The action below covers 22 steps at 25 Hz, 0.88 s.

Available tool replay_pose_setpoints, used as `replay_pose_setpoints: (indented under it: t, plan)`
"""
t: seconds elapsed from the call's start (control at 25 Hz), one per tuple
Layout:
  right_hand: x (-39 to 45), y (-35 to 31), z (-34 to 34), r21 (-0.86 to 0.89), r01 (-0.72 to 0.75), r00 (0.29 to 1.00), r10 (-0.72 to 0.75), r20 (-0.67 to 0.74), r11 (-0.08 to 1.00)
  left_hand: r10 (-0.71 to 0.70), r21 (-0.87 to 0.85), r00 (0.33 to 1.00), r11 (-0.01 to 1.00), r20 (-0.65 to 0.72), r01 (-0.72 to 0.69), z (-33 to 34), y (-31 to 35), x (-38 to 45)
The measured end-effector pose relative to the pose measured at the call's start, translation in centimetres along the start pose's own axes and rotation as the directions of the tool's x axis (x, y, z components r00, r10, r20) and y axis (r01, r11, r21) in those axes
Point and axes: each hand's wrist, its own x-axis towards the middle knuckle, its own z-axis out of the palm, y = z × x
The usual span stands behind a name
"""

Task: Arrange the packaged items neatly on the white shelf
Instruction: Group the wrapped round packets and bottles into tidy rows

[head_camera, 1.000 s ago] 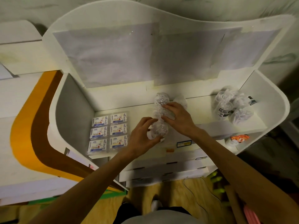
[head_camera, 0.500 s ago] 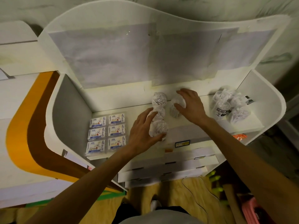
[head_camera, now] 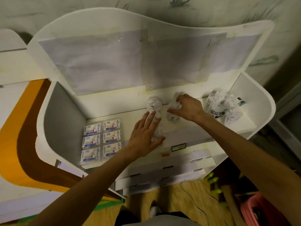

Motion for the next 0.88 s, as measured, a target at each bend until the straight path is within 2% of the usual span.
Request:
replay_pose_setpoints:
  t: [0.12, 0.2, 0.28, 0.44, 0.64, 0.76, 0.88]
  plan:
    - [0.0, -0.5, -0.2, -0.125, -0.093, 0.995, 0.088, -0.043, 0.988, -0.002, -0.007, 1.0, 1.0, -0.005, 0.002, 0.0, 0.1, -0.1]
    - [0.5, -0.7, -0.4, -0.017, -0.116, 0.993, 0.116, 0.005, 0.993, 0.002, -0.007, 1.0, 1.0, -0.003, -0.002, 0.0, 0.0, -0.1]
    - [1.0, -0.5, -0.4, 0.128, -0.12, 0.988, 0.105, 0.115, 0.984, -0.001, -0.001, 1.0, 1.0, 0.0, 0.001, -0.1, 0.0, -0.1]
    - [1.6, -0.2, 0.4, 0.171, -0.12, 0.981, 0.09, 0.172, 0.978, -0.005, 0.005, 1.0, 1.0, 0.024, 0.005, -0.3, 0.1, 0.0]
    - [2.1, -3.0, 0.1, 0.177, 0.022, 1.0, -0.024, 0.014, 0.984, -0.012, 0.044, 1.0, 0.999, 0.025, 0.011, -0.2, 0.0, 0.1]
    - [3.0, -5.1, 0.4, 0.178, 0.116, 0.992, -0.124, 0.035, 0.977, -0.01, 0.048, 1.0, 0.999, 0.024, 0.009, -0.2, -0.1, 0.1]
    - [3.6, -6.3, 1.2, 0.142, 0.146, 0.986, -0.157, 0.063, 0.979, -0.013, 0.042, 1.0, 0.999, 0.027, 0.012, -0.1, -0.1, 0.2]
